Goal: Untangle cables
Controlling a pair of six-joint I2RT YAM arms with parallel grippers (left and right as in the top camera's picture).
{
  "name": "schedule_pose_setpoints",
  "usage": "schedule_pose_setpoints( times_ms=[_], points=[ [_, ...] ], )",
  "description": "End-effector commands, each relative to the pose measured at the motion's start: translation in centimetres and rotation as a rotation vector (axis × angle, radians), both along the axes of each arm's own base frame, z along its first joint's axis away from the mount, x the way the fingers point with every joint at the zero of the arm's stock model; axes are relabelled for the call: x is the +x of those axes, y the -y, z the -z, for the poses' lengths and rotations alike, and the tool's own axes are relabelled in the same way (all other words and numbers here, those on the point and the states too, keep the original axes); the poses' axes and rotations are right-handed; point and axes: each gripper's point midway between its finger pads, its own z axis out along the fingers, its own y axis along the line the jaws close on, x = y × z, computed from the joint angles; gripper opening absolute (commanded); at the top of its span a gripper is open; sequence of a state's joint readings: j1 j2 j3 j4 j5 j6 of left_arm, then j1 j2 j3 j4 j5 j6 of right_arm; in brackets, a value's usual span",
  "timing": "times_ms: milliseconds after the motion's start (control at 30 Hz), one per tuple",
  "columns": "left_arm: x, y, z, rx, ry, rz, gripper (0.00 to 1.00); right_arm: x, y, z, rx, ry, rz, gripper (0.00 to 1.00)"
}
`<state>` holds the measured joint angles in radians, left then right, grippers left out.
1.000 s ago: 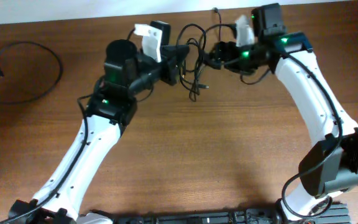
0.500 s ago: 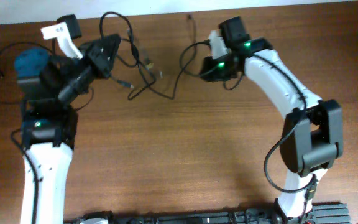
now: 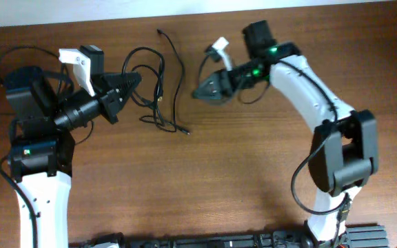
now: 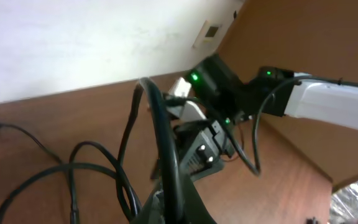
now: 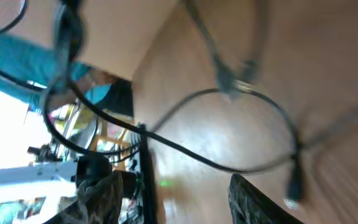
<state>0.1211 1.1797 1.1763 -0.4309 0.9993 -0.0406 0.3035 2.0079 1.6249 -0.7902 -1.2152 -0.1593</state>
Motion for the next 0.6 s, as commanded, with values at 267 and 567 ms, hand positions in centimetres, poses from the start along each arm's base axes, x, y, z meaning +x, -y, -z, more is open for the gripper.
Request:
schedule_pose_setpoints(
  times_ms=[267,567],
  points=[
    [-2.5,1.9,-0.1,-0.007,0.015,0.14,0.0,8.9,-7.6,-1.3,-0.143,0.271,0.463,0.56],
    [-5.1,3.5,-0.5,-0.09,-0.028,0.287,0.0,19.3,12.2,1.4,-0.355,0.136,1.057,0.61]
  ],
)
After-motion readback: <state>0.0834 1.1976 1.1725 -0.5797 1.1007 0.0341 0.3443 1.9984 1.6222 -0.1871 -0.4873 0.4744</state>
